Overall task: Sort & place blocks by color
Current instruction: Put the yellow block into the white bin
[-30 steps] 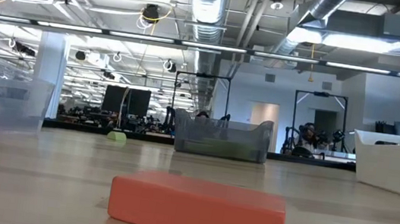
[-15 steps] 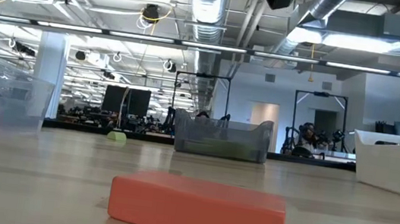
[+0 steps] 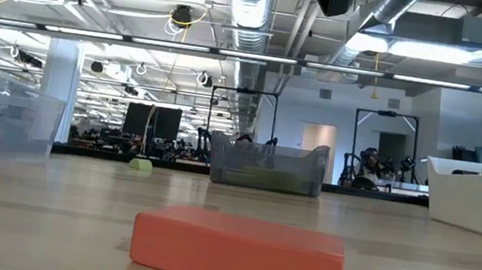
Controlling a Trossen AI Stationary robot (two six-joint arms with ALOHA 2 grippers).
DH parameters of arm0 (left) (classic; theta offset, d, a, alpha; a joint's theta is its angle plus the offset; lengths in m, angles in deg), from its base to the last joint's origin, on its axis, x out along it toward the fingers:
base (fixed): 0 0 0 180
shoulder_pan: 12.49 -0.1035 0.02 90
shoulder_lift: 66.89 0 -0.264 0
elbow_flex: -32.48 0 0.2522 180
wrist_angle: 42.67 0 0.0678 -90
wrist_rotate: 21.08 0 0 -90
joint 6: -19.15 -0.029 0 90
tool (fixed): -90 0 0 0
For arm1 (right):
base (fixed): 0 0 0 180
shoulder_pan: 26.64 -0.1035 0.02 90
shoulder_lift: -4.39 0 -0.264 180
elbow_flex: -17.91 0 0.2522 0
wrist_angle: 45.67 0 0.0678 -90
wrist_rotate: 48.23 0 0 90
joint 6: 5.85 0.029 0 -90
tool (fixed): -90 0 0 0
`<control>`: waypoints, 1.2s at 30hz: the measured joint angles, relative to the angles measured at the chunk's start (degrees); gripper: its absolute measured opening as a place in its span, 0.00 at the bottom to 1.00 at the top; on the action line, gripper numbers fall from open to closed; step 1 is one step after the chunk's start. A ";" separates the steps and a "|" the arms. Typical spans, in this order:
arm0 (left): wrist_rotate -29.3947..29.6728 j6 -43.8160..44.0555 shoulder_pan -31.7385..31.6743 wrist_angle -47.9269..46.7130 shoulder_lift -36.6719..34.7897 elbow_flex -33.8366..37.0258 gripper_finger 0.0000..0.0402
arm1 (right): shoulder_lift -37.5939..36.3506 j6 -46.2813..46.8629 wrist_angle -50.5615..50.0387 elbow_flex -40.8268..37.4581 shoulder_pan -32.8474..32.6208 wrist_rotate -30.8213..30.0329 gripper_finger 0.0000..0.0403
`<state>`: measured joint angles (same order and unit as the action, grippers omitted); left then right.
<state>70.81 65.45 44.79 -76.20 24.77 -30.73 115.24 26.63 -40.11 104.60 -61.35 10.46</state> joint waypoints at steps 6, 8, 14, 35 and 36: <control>-1.11 0.51 0.04 -0.09 3.32 0.00 0.52 | 0.02 -0.01 -0.01 0.02 0.32 0.02 0.49; -0.55 0.51 -0.02 0.00 4.03 0.02 0.49 | 0.02 -0.02 -0.10 0.02 0.37 0.00 0.49; 1.86 0.03 -0.59 -1.38 4.41 0.02 0.31 | 0.04 -0.16 -0.64 0.04 1.02 -0.01 0.50; 15.54 -25.89 -5.88 19.53 -10.89 5.86 0.02 | 0.09 -3.77 -0.67 0.07 1.46 -3.00 0.50; 15.56 -27.61 -6.77 23.27 -12.42 7.69 0.01 | 0.09 -3.98 -0.67 0.07 1.51 -3.39 0.50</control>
<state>86.36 37.84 38.02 -52.93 12.35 -23.04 115.33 22.65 -40.79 104.66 -59.84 7.07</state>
